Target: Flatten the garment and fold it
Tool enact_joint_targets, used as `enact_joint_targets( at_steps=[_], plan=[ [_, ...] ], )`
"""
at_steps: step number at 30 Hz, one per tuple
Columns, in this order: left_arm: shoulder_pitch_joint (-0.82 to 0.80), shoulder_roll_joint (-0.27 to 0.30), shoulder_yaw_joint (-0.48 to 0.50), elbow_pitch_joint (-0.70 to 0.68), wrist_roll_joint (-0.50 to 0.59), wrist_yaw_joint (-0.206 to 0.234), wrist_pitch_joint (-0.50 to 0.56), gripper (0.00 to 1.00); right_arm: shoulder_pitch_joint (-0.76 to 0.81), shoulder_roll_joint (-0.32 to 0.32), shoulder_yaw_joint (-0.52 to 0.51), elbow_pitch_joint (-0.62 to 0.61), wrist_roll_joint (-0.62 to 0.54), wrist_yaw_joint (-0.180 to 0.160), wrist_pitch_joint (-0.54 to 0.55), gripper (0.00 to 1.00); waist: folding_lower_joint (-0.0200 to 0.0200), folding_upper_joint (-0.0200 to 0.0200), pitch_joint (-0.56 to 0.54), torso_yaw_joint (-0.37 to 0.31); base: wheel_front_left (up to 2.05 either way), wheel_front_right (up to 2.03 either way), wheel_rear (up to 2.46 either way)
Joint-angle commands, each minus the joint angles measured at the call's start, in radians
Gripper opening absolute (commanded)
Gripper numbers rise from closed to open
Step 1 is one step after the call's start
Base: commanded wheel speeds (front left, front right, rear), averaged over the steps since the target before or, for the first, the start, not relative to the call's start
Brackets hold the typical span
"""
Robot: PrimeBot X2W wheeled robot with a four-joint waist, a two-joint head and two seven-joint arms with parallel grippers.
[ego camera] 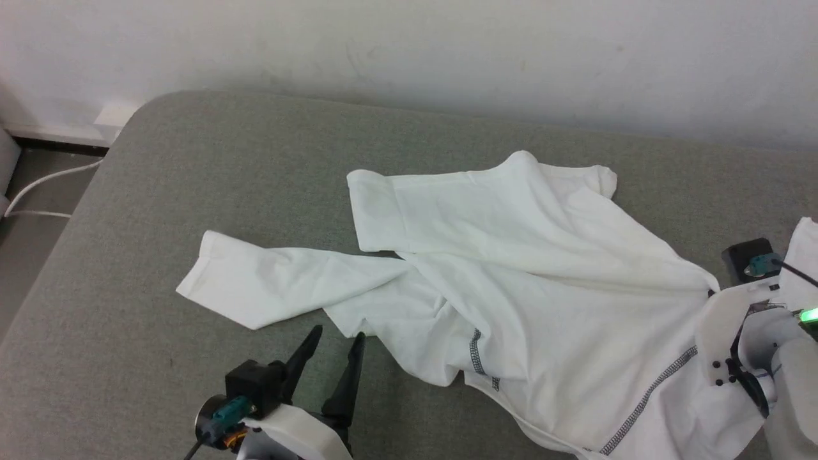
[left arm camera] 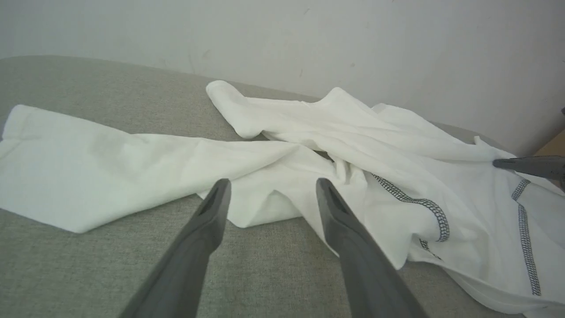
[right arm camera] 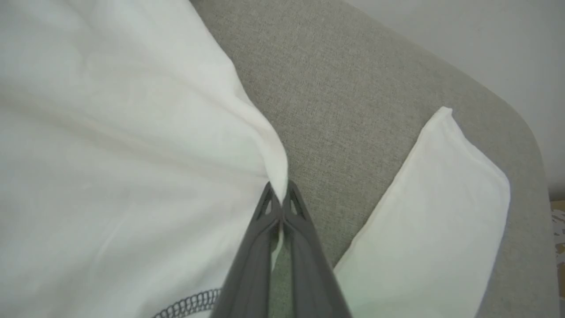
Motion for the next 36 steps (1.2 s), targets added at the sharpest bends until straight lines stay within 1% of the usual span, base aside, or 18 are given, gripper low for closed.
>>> enact_joint_targets(
  at_steps=[1, 4, 7, 11, 14, 17, 20, 23, 26, 29, 31, 32, 33, 34, 36],
  plan=[
    [0.008, 0.004, -0.017, 0.011, -0.009, -0.012, 0.012, 1.0, -0.01, 0.013, 0.003, 0.028, -0.021, -0.002, -0.031, 1.0, 0.0001, -0.0001, -0.015, -0.018, 0.0, 0.0, 0.0],
    [0.013, 0.005, -0.036, 0.017, -0.017, -0.019, 0.029, 1.0, -0.007, 0.044, 0.009, 0.039, -0.017, -0.002, -0.103, 1.0, 0.0001, -0.0001, -0.028, -0.037, 0.0, 0.0, 0.0],
    [0.026, 0.006, -0.052, 0.01, -0.029, -0.023, 0.05, 1.0, 0.02, 0.072, 0.029, 0.007, 0.022, -0.002, -0.162, 1.0, 0.0001, -0.0001, -0.043, -0.062, 0.0, 0.0, 0.0],
    [0.056, 0.023, -0.105, -0.006, -0.049, -0.033, 0.126, 1.0, 0.096, 0.082, 0.041, -0.087, 0.089, -0.002, -0.2, 1.0, 0.0001, -0.0001, -0.065, -0.098, 0.0, 0.0, 0.0],
    [0.071, 0.038, -0.141, -0.028, -0.066, -0.038, 0.186, 1.0, 0.158, 0.091, 0.007, -0.179, 0.126, -0.002, -0.211, 1.0, 0.0001, -0.0001, -0.072, -0.12, 0.0, 0.0, 0.0],
    [0.075, 0.039, -0.143, -0.035, -0.086, -0.036, 0.222, 1.0, 0.195, 0.107, -0.02, -0.242, 0.137, -0.002, -0.211, 1.0, 0.0001, -0.0001, -0.069, -0.133, 0.0, 0.0, 0.0],
    [0.066, 0.034, -0.124, -0.016, -0.108, -0.001, 0.27, 1.0, 0.237, 0.142, -0.04, -0.326, 0.136, -0.002, -0.199, 1.0, 0.0001, -0.0001, -0.054, -0.159, 0.0, 0.0, 0.0],
    [0.044, 0.009, -0.082, 0.005, -0.148, 0.035, 0.284, 1.0, 0.264, 0.176, -0.04, -0.396, 0.131, -0.002, -0.187, 1.0, 0.0001, -0.0001, -0.032, -0.185, 0.0, 0.0, 0.0],
    [0.011, -0.003, -0.044, 0.037, -0.173, 0.066, 0.285, 1.0, 0.282, 0.195, -0.036, -0.443, 0.127, -0.002, -0.176, 1.0, 0.0001, -0.0001, -0.009, -0.208, 0.0, 0.0, 0.0],
    [-0.017, -0.013, -0.024, 0.084, -0.19, 0.095, 0.309, 1.0, 0.295, 0.206, -0.036, -0.466, 0.12, -0.002, -0.165, 1.0, 0.0001, -0.0001, 0.009, -0.225, 0.0, 0.0, 0.0],
    [-0.035, -0.012, -0.028, 0.115, -0.189, 0.099, 0.328, 1.0, 0.301, 0.21, -0.034, -0.473, 0.115, -0.002, -0.163, 1.0, 0.0001, -0.0001, 0.016, -0.231, 0.0, 0.0, 0.0],
    [-0.043, -0.013, -0.032, 0.128, -0.191, 0.094, 0.338, 1.0, 0.302, 0.212, -0.033, -0.476, 0.115, -0.002, -0.163, 1.0, 0.0001, -0.0001, 0.019, -0.233, 0.0, 0.0, 0.0],
    [-0.048, -0.013, -0.04, 0.142, -0.196, 0.083, 0.352, 0.64, 0.304, 0.213, -0.033, -0.479, 0.115, -0.002, -0.162, 1.0, 0.0001, -0.0001, 0.021, -0.234, 0.0, 0.0, 0.0],
    [-0.052, -0.012, -0.045, 0.151, -0.199, 0.073, 0.36, 0.0, 0.305, 0.215, -0.032, -0.481, 0.114, -0.002, -0.162, 1.0, 0.0001, -0.0001, 0.022, -0.234, 0.0, 0.0, 0.0],
    [-0.052, -0.006, -0.046, 0.159, -0.205, 0.06, 0.361, 0.0, 0.309, 0.216, -0.028, -0.481, 0.115, -0.002, -0.159, 1.0, 0.0001, -0.0001, 0.018, -0.23, 0.0, 0.0, 0.0]
  ],
)
